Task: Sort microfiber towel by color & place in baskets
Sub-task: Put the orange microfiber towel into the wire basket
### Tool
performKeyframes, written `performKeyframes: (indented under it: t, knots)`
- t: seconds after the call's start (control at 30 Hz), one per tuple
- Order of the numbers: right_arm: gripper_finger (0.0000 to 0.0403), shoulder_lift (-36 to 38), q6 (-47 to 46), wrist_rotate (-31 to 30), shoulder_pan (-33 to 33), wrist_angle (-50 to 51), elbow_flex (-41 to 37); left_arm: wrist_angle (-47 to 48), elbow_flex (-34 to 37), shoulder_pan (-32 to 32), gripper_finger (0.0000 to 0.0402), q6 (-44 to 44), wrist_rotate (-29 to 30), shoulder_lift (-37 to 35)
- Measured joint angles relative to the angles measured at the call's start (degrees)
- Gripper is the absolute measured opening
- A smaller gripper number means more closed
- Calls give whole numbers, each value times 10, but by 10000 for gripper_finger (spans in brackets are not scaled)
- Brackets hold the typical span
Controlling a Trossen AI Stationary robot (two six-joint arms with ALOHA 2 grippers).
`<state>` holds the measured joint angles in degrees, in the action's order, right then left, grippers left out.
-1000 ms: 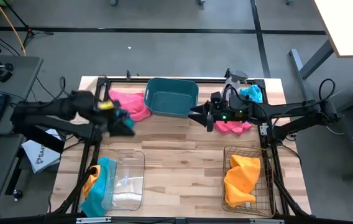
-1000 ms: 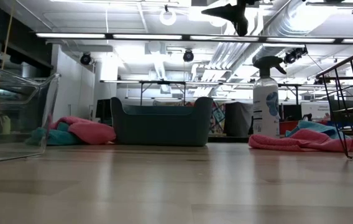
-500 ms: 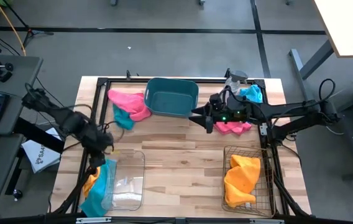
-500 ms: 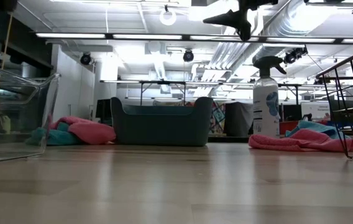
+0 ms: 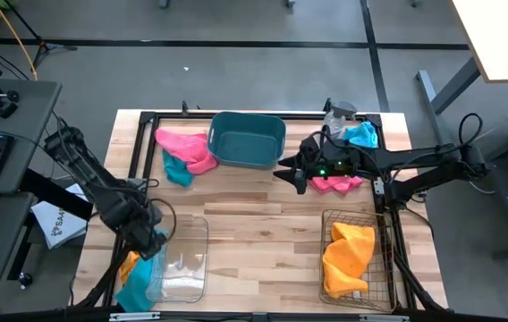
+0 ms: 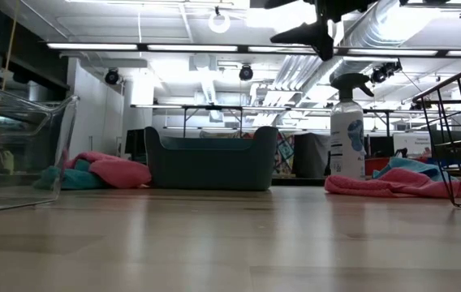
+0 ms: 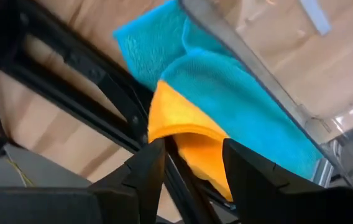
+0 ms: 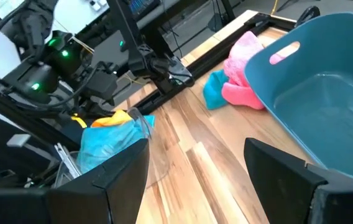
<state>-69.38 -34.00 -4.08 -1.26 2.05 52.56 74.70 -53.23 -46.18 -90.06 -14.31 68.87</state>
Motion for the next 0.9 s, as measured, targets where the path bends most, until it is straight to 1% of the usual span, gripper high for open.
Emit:
performKeyframes:
  t: [0.23, 0.4, 0.63, 0.9]
  knots:
    - [259, 0, 0, 0, 0, 20, 0, -32, 0, -54, 152, -118, 1, 27]
    - [259, 0, 0, 0, -2, 22, 0, -59, 0, -73, 152, -191, 38, 43]
    - [259, 0, 0, 0, -16, 23, 0, -73, 0, -73, 152, -236, 61, 49]
    - [259, 0, 0, 0, -21, 23, 0, -73, 0, -94, 152, -266, 64, 61]
